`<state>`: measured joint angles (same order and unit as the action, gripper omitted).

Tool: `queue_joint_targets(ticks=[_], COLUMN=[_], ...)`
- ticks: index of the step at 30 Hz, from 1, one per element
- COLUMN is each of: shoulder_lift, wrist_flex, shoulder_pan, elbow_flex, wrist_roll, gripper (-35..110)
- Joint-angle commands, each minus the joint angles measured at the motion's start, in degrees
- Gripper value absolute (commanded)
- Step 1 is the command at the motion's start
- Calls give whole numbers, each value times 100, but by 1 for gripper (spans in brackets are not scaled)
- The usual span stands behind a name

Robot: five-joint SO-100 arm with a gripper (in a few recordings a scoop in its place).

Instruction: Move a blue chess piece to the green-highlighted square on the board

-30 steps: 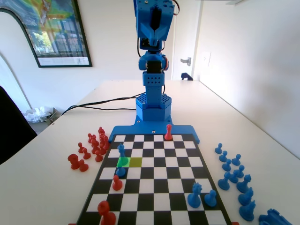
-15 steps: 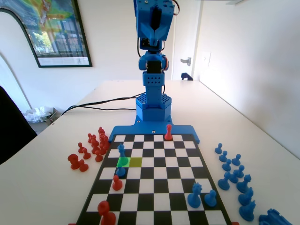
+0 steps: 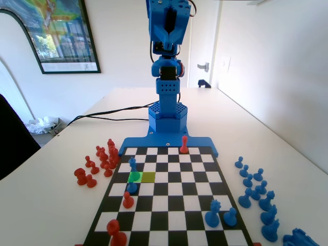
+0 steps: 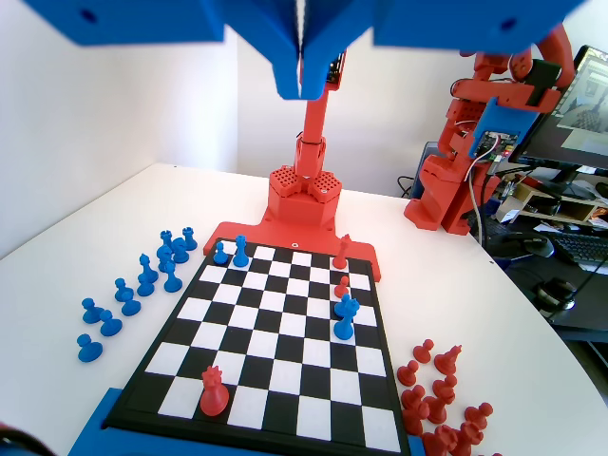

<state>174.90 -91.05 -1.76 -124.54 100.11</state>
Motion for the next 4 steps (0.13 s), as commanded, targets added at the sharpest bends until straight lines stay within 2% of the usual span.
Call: queue_joint_targets(ticks=[1, 4], shoulder_lift=[18, 18], wrist_flex=[88, 88], shoulder_pan=[-26, -26], elbow_flex=[-35, -35], wrist_roll=[-9, -9], gripper=[3, 3])
